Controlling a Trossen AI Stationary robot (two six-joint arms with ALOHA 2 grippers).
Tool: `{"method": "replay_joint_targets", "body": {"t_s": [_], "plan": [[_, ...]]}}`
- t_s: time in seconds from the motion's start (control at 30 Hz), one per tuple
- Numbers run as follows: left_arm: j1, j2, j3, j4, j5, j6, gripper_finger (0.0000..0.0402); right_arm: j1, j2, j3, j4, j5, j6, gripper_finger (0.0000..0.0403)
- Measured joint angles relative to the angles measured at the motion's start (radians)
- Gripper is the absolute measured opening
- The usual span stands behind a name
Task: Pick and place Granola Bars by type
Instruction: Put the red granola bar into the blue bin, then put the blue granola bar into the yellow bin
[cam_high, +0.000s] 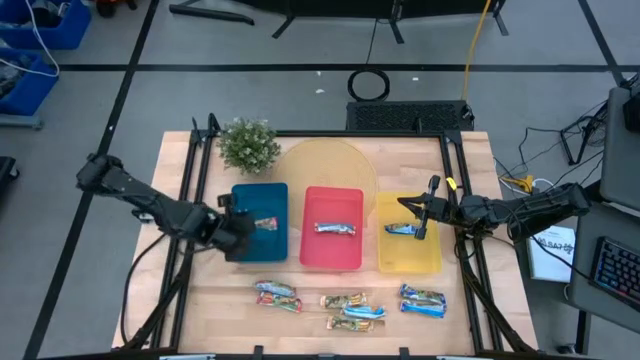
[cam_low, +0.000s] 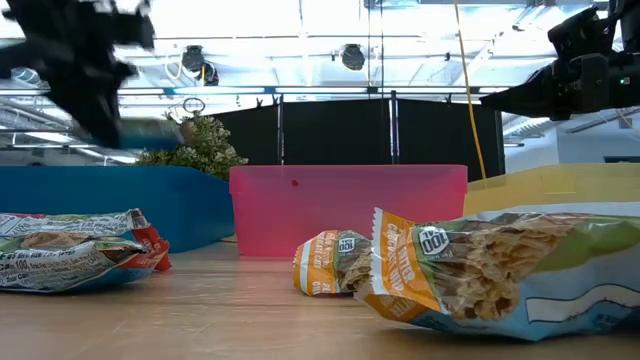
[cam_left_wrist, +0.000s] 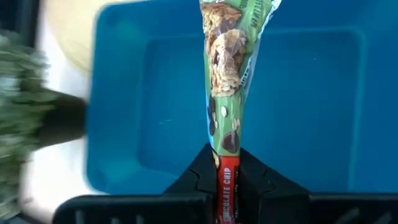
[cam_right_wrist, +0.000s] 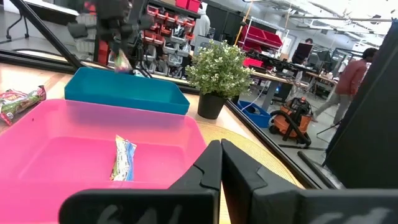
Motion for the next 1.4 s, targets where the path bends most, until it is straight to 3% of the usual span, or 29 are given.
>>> {"method": "replay_joint_targets", "body": {"t_s": [0.3,0.53,0.6,0.83,1.0,1.17,1.4], "plan": [[0.122,0.0,-0.2,0.25,0.168,0.045,0.0044,0.0,0.0,0.0,0.0,0.0,0.0,0.0],[0.148,0.0,-0.243,0.328,0.225,-0.001,0.0027,0.0,0.0,0.0,0.0,0.0,0.0,0.0],[0.153,0.0,-0.237,0.324,0.253,-0.006,0.005,0.0,0.0,0.0,0.0,0.0,0.0,0.0],[0.159,0.0,-0.15,0.295,0.29,0.015,0.0185,0.0,0.0,0.0,0.0,0.0,0.0,0.0],[0.122,-0.02,-0.025,0.267,0.244,0.241,0.0229,0.0,0.0,0.0,0.0,0.0,-0.002,0.0],[0.046,-0.147,-0.021,0.415,0.103,0.509,0.0175,0.0,0.0,0.0,0.0,0.0,-0.001,0.0],[0.075,-0.394,-0.037,0.433,0.074,0.551,0.0015,0.0,0.0,0.0,0.0,-0.003,-0.001,0.0]]}}
